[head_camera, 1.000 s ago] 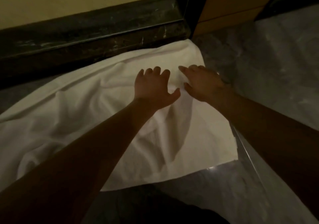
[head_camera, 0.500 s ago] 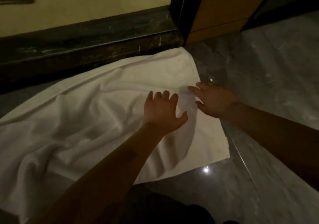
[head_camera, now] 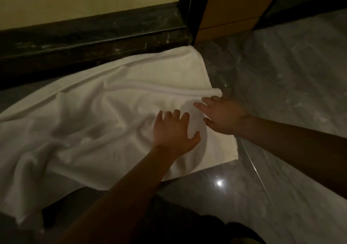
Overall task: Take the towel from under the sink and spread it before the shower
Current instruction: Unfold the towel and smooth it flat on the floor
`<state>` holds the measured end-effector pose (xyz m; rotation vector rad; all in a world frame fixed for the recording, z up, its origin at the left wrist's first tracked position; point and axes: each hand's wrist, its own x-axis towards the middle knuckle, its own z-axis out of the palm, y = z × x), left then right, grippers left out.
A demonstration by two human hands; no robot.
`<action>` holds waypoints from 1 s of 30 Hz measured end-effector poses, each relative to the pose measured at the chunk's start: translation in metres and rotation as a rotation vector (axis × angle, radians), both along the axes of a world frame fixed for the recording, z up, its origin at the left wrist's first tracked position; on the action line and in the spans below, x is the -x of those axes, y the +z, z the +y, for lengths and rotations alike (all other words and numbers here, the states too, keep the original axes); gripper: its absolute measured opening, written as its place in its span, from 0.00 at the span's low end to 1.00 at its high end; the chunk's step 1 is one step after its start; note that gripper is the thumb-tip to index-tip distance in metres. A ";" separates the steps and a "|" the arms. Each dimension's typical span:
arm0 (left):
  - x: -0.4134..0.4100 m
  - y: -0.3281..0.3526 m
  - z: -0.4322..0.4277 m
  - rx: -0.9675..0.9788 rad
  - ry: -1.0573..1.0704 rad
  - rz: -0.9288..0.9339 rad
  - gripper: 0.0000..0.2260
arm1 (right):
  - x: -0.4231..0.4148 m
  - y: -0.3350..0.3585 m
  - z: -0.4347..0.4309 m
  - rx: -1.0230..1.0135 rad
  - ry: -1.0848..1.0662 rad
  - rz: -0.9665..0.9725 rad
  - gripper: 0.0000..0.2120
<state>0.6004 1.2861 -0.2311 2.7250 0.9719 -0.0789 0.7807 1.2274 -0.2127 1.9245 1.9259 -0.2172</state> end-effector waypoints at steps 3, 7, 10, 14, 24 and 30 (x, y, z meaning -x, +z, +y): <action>0.007 -0.007 -0.018 0.038 -0.020 0.041 0.32 | 0.000 -0.003 -0.017 0.039 0.026 0.032 0.28; 0.009 -0.015 -0.032 0.061 -0.041 0.051 0.30 | -0.001 -0.011 -0.042 0.049 -0.004 0.077 0.28; 0.007 -0.016 -0.040 0.035 -0.060 0.037 0.28 | 0.001 -0.019 -0.062 0.057 -0.046 0.122 0.29; 0.008 -0.017 -0.051 0.012 -0.126 0.027 0.25 | 0.007 -0.031 -0.087 0.085 -0.073 0.181 0.31; 0.010 -0.021 -0.071 0.067 -0.197 0.177 0.21 | 0.008 -0.031 -0.114 0.081 -0.018 0.194 0.31; -0.005 -0.020 -0.081 0.090 -0.202 0.212 0.10 | 0.006 -0.027 -0.112 0.018 0.096 0.147 0.18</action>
